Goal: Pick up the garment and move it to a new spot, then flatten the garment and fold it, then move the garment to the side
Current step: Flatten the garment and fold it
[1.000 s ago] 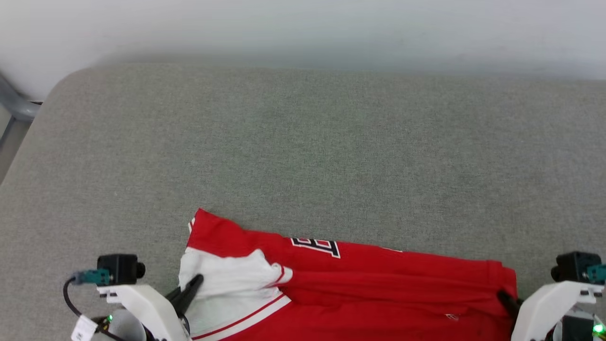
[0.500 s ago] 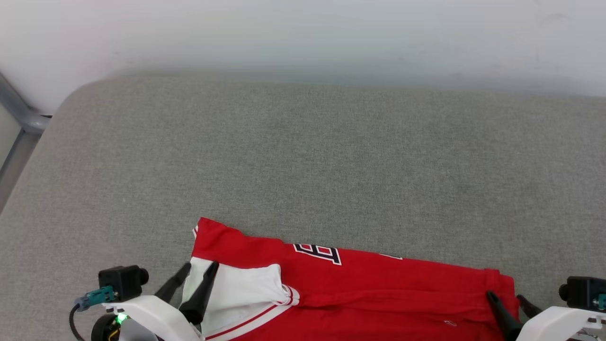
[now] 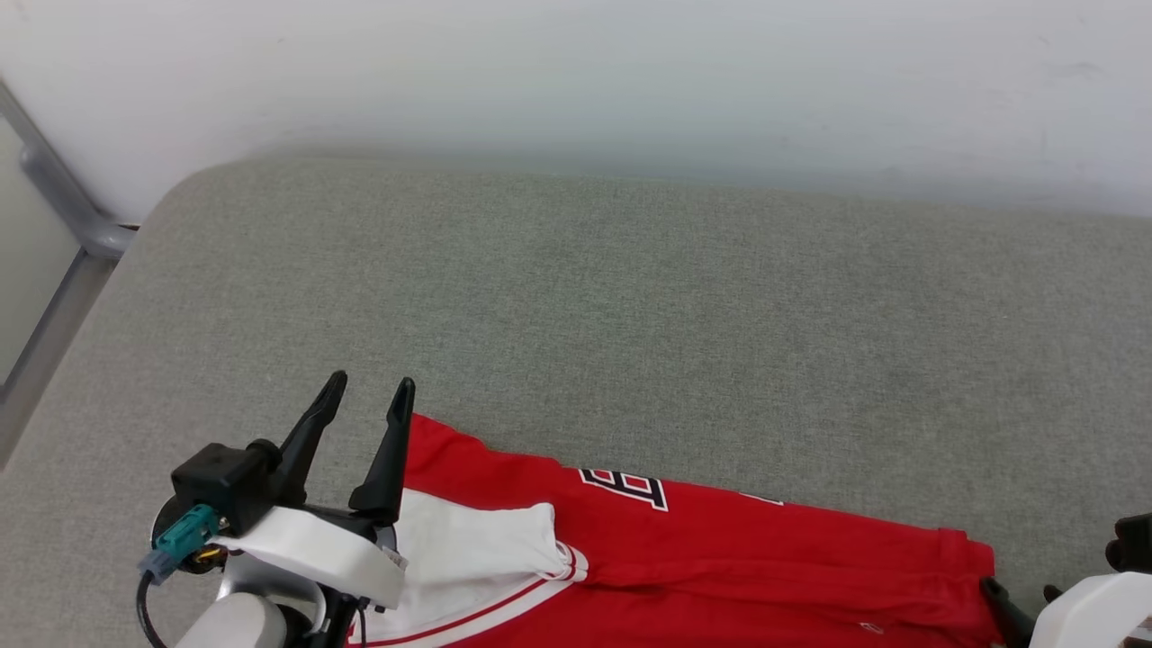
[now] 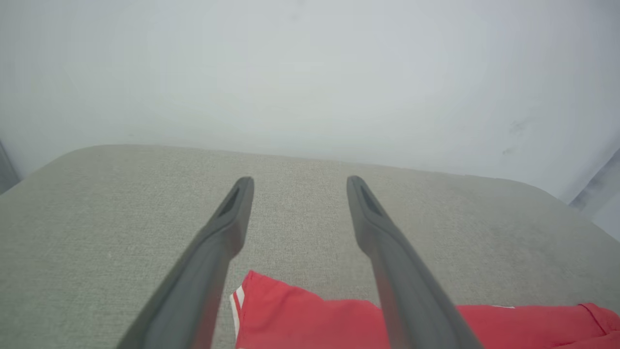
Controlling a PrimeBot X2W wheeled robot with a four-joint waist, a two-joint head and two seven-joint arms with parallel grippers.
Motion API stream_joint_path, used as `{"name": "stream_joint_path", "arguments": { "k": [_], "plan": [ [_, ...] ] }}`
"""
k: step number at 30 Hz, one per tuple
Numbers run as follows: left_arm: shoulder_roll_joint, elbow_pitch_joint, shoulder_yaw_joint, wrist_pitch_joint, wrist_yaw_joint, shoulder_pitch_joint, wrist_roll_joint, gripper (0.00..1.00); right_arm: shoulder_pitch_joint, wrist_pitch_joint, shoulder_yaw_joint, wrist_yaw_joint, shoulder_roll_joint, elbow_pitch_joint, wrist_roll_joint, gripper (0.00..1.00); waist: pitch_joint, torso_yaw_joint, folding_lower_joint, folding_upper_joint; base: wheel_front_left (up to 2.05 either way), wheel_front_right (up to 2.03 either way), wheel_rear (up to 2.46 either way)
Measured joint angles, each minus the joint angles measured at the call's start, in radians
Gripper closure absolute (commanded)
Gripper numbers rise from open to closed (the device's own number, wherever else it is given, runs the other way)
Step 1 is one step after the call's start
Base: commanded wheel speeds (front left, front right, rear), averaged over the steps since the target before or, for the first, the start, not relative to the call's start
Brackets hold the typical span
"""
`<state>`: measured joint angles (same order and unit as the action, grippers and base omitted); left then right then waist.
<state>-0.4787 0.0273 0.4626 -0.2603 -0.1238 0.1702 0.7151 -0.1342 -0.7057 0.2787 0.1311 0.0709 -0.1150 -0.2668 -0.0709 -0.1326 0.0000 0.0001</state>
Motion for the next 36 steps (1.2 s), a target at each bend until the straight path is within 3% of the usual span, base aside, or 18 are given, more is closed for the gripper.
{"name": "stream_joint_path", "arguments": {
  "k": [6, 17, 18, 19, 20, 21, 30, 36],
  "plan": [
    [0.046, -0.063, -0.037, -0.001, 0.007, -0.031, -0.114, 0.0, 0.002, -0.035, -0.02, 0.0, 0.0, 0.029, 0.004, 0.0, -0.018, -0.017, 0.0, 0.0, 0.0, 0.0, 0.0],
    [0.091, -0.086, -0.078, -0.001, 0.052, -0.047, -0.17, 0.0, 0.054, -0.033, -0.063, 0.0, -0.007, 0.163, -0.027, 0.0, -0.072, -0.034, 0.0001, 0.0, 0.0, 0.0, 0.0],
    [0.095, -0.084, -0.083, -0.001, 0.056, -0.047, -0.174, 0.0, 0.058, -0.041, -0.067, 0.0, -0.004, 0.175, -0.036, 0.4, -0.075, -0.035, 0.0, 0.0, 0.0, 0.0, 0.0],
    [0.1, -0.081, -0.084, -0.001, 0.06, -0.047, -0.176, 0.0, 0.065, -0.047, -0.072, -0.001, -0.003, 0.183, -0.044, 0.71, -0.077, -0.035, 0.0, 0.0, 0.0, 0.0, 0.0],
    [0.105, -0.077, -0.085, -0.001, 0.062, -0.047, -0.179, 0.0, 0.068, -0.05, -0.076, -0.002, -0.002, 0.188, -0.048, 0.71, -0.078, -0.035, 0.0, -0.0001, 0.0, 0.0, 0.0],
    [0.108, -0.075, -0.088, -0.001, 0.065, -0.047, -0.184, 0.0, 0.072, -0.051, -0.079, -0.002, -0.002, 0.193, -0.053, 1.0, -0.078, -0.035, 0.0, 0.0, 0.0, 0.0, 0.0],
    [0.114, -0.057, -0.124, -0.001, 0.07, -0.063, -0.204, 0.0, 0.097, -0.052, -0.086, 0.001, 0.02, 0.185, -0.076, 1.0, -0.059, -0.014, 0.0001, 0.0, 0.0, 0.0, 0.0],
    [0.113, -0.058, -0.135, -0.001, 0.059, -0.084, -0.211, 0.0, 0.101, -0.077, -0.002, 0.001, 0.042, 0.162, -0.067, 1.0, -0.034, 0.005, 0.0, 0.0, 0.0, 0.0, 0.0]
  ]
}}
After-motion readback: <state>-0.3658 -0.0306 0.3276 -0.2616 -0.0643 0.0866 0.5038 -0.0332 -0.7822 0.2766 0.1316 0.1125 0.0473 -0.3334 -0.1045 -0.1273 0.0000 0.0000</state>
